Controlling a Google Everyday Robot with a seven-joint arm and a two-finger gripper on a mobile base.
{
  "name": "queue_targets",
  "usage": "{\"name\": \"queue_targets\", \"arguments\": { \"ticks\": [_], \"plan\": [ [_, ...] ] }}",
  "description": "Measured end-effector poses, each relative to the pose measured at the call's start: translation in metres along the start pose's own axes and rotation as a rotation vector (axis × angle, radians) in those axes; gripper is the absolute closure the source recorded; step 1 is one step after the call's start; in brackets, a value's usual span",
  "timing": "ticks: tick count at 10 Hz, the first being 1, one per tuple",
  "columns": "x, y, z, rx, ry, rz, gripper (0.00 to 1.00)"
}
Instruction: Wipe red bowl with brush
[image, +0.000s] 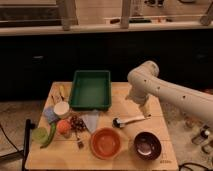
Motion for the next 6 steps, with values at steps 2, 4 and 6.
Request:
{"name": "queue_targets", "arguments": {
  "ticks": [2, 4, 6],
  "plan": [
    [0.002, -0.002, 0.009, 0.015, -0.002, 0.035, 0.20],
    [0.004, 0.000, 0.025, 0.024, -0.037, 0.100, 0.20],
    [-0.003, 0.004, 0.043, 0.018, -0.084, 0.140, 0.20]
  ]
}}
